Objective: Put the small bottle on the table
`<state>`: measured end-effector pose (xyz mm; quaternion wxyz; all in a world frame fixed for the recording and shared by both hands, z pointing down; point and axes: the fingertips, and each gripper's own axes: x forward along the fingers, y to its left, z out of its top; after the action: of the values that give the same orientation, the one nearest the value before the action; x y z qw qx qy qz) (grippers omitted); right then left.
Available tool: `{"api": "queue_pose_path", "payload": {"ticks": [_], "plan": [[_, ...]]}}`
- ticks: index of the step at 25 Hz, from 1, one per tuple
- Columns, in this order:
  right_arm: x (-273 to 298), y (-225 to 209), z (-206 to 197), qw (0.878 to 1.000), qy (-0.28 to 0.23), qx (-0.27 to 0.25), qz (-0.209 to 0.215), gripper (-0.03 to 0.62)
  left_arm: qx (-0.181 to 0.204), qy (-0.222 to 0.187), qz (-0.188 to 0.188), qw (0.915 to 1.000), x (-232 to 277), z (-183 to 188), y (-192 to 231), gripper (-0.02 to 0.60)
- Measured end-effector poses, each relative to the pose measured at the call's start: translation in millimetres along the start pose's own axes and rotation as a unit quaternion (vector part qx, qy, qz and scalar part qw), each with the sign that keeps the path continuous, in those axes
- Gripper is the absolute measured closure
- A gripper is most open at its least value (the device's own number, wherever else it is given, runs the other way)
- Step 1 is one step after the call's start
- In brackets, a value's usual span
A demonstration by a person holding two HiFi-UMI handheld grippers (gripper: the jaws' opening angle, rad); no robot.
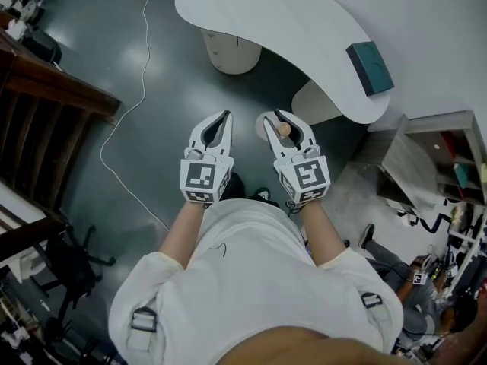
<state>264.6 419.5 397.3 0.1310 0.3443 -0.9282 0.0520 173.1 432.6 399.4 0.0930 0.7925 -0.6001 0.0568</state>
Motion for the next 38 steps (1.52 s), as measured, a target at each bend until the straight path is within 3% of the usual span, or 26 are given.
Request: {"api": "queue_pose_path", "payload": {"ticks": [8,18,29,38], "plan": [[100.1,42.8,30.6,0.999,-0.003,-0.001,0.043,0.496,-0.009,-0.008,0.045,0.9989,-10.8,7.7,113.3,0.569],[184.5,77.9,43.4,0.995,0.014,-0.012,0.097,0.496,-0.039,0.008,0.099,0.9943,-20.8,-4.8,197.3,0.569],[307.2,62.9,65.2,0.989,0.014,-0.02,0.143,0.496,-0.042,0.014,0.142,0.9888,39.6,6.0,296.8,0.569],[395.9,3.6,92.6,0.987,0.015,-0.017,0.157,0.496,-0.047,0.02,0.15,0.9874,129.8,32.1,354.9,0.569]]}}
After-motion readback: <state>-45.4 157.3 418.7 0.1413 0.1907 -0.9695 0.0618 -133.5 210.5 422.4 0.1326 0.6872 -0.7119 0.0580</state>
